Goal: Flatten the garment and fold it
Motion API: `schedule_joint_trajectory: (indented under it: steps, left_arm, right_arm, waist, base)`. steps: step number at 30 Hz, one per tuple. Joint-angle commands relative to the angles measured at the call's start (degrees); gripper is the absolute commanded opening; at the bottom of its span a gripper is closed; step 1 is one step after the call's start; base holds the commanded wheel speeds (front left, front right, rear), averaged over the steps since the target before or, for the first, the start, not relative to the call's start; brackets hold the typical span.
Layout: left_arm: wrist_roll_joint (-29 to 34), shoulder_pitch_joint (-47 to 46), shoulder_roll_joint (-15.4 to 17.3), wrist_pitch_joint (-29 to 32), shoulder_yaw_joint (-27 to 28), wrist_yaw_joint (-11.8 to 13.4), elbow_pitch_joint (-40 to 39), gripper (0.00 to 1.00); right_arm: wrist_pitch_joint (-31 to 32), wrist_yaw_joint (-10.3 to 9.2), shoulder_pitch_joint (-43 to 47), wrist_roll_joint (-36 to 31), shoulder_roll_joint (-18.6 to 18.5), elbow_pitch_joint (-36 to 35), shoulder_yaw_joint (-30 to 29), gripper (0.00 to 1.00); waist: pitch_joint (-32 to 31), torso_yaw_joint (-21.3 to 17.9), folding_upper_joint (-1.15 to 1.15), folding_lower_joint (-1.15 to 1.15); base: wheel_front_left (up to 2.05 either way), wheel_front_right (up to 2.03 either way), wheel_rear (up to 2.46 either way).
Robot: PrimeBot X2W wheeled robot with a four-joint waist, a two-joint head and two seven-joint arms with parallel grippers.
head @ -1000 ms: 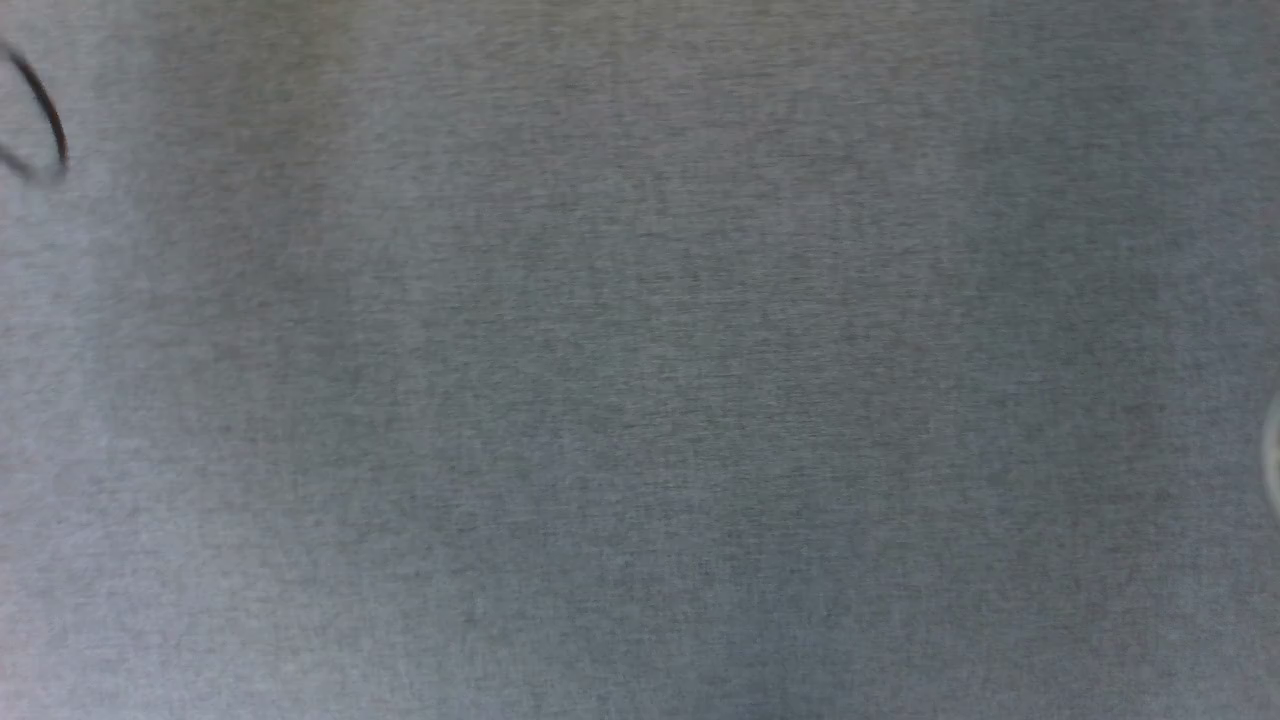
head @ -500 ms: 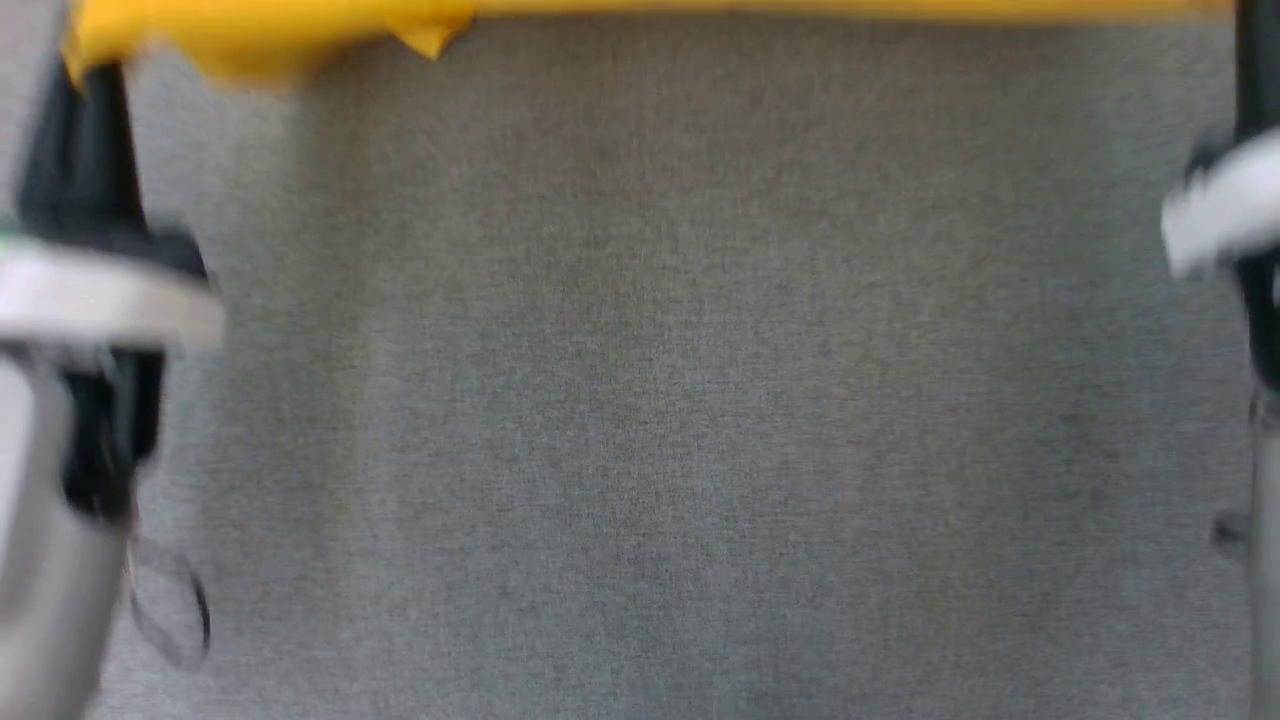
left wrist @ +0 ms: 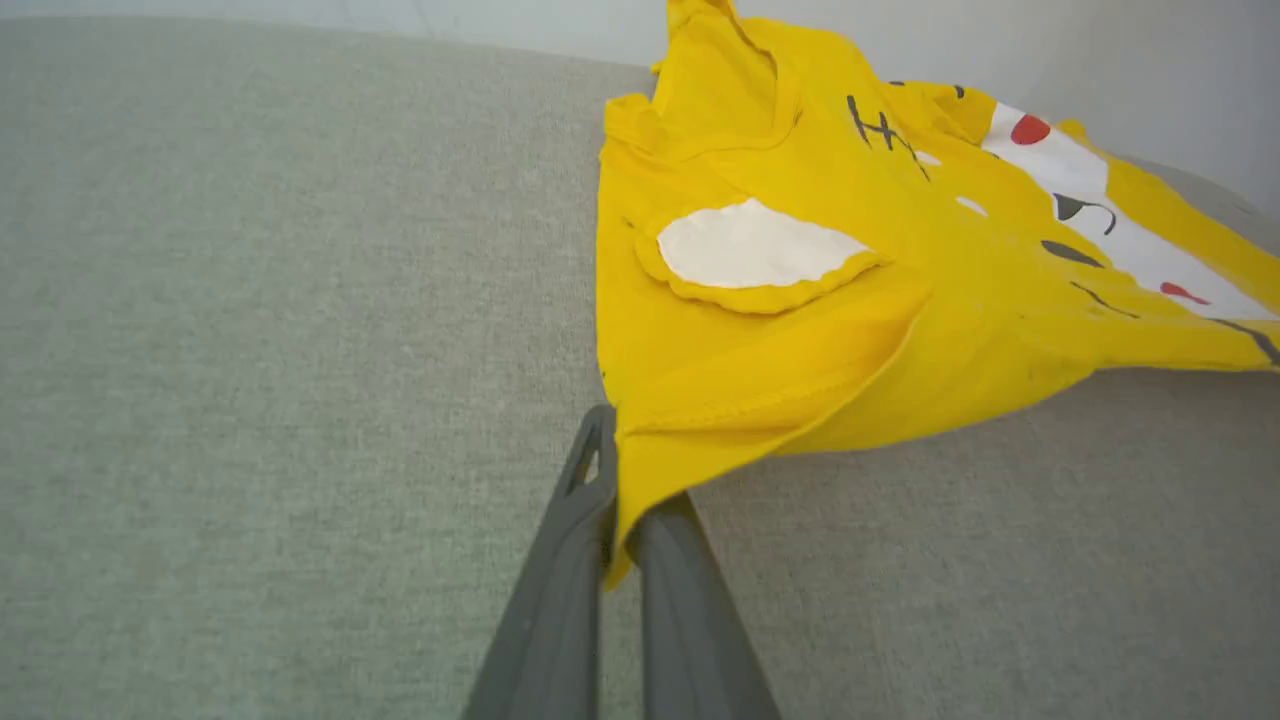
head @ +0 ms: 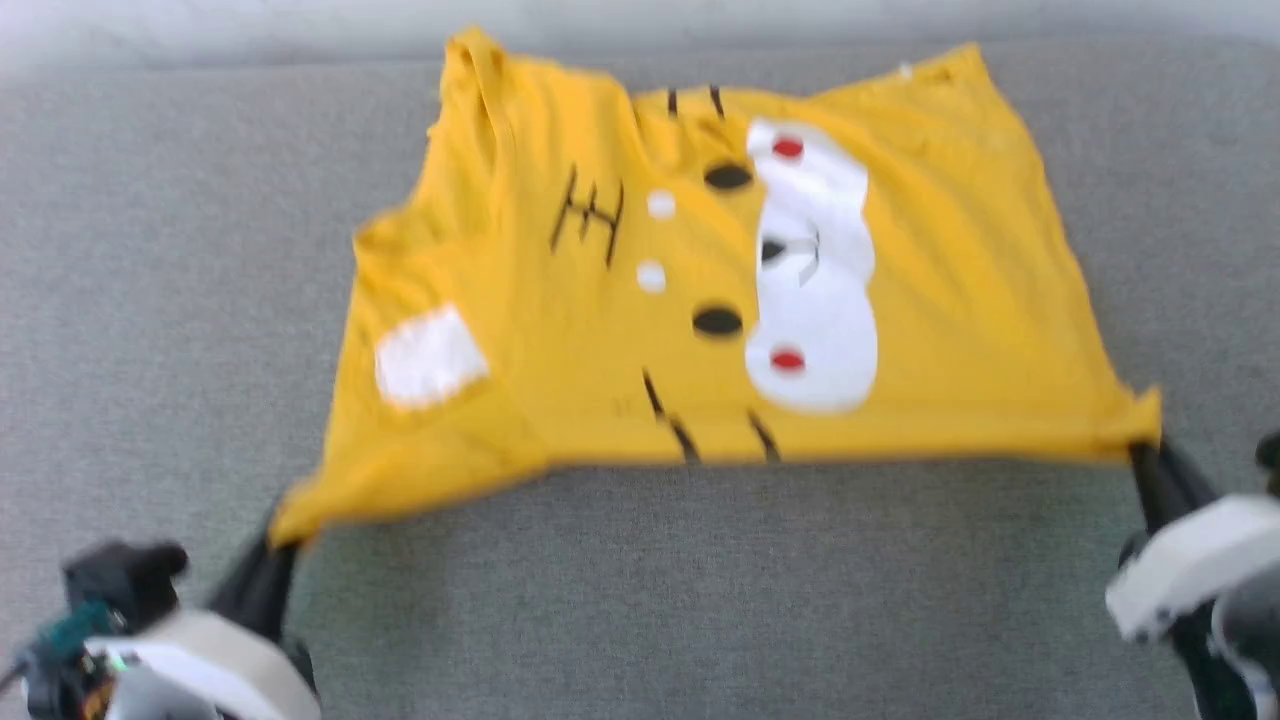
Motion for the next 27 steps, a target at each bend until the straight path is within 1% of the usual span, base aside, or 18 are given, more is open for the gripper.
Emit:
schedule_joint_trajectory:
  steps: [1,6,8,11,14,19,27]
  left_arm:
    - [-0.90,1.92,0.93,1.58,-0.54,0.03,-0.50,0.00]
    - [-4.55,8.22,3.50,9.65,-3.42,-0.62,-1.68,0.00]
    - [-6.76,10.38,3.96,12.99,-4.55,-0.91,-2.20,0.00]
    - [-9.21,12.95,4.68,16.98,-5.73,-0.59,-3.34,0.00]
    - [-10.89,15.18,5.29,19.78,-6.45,0.30,-4.45,0.00]
    - [-13.05,18.73,5.95,23.05,-7.37,2.05,-6.36,0.00]
    - [-16.42,23.56,6.90,25.05,-6.94,3.66,-11.01,0.00]
  right_arm:
    - [0.84,-0.05,1.89,0.84,-0.02,-0.12,-0.52,0.00]
    - [5.65,-0.05,8.49,3.38,-0.83,-0.25,0.24,0.00]
    - [7.77,-0.05,10.96,4.60,-1.37,-0.24,0.51,0.00]
    - [10.90,-0.05,14.56,5.39,-2.78,-0.21,0.96,0.00]
    - [14.35,-0.05,17.88,6.33,-3.35,-0.12,1.15,0.00]
    - [21.54,-0.05,23.38,8.11,-3.23,-0.41,1.32,0.00]
    - [27.78,-0.05,28.41,9.10,-2.76,-3.43,-0.64,0.00]
  waist:
    - [-3.10,0.12,0.00,0.02]
    - [-5.82,0.31,0.00,0.02]
    - [-6.93,0.52,0.00,0.02]
    - [-8.54,0.82,0.00,0.02]
    - [-10.14,1.15,0.00,0.02]
    - [-12.26,1.65,0.00,0.02]
    - [-14.73,1.99,0.00,0.02]
  base:
    - [0.00,0.00,0.00]
    - [0.00,0.00,0.00]
    - [0.00,0.00,0.00]
    - [0.00,0.00,0.00]
    - [0.00,0.00,0.00]
    - [0.00,0.00,0.00]
    - [0.00,0.00,0.00]
